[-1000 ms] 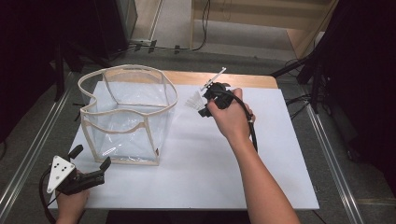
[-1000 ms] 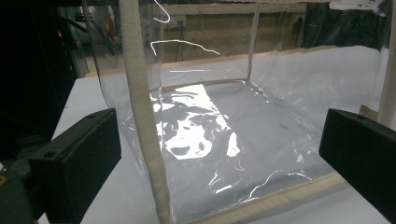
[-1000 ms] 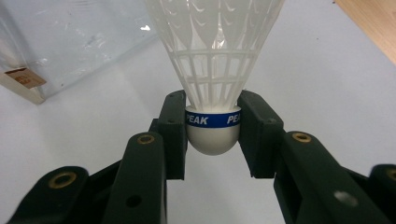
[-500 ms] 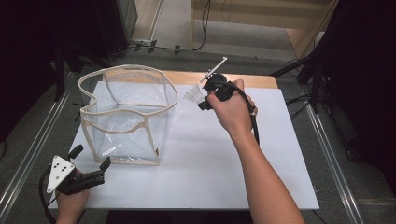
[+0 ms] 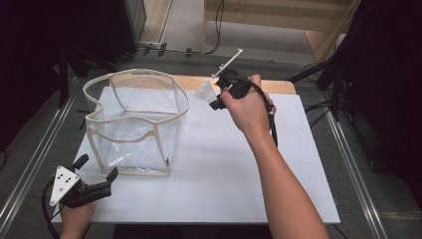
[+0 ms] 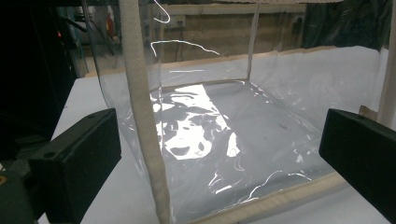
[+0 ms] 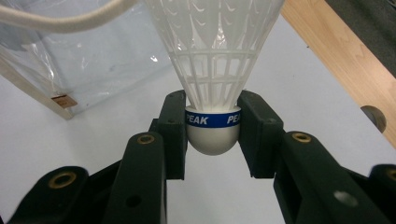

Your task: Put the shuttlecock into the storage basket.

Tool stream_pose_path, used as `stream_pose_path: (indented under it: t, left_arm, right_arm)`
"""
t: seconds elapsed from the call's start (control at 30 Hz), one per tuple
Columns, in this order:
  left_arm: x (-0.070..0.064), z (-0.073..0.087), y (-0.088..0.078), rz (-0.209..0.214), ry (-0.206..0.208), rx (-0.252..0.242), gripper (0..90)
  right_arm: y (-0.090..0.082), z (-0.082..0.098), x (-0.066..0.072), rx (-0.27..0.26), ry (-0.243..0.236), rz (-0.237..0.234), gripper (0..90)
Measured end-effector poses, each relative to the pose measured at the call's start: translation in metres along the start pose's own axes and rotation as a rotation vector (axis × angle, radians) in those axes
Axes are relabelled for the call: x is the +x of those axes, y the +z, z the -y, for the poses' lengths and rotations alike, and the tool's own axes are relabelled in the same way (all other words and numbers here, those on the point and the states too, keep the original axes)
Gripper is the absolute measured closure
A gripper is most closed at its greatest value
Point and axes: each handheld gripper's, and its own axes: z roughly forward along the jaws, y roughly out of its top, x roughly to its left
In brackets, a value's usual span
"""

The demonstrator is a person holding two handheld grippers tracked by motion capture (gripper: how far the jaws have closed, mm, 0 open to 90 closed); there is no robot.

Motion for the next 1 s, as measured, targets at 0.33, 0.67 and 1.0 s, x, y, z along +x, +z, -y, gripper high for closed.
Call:
stream_pose_path:
  t: [0.33,0.67,1.0]
  left_arm:
    - [0.0,0.0,0.0,-0.001,0.001,0.0,0.0]
    - [0.0,0.0,0.0,-0.003,0.001,-0.001,0.0]
    - [0.0,0.0,0.0,0.0,0.001,0.0,0.0]
  right_arm:
    - [-0.008,-0.01,0.001,-0.007,-0.007,-0.008,62.3]
    - [-0.015,-0.018,0.004,-0.026,-0.021,-0.018,62.4]
    - [-0.015,-0.028,0.011,-0.032,-0.039,-0.023,62.3]
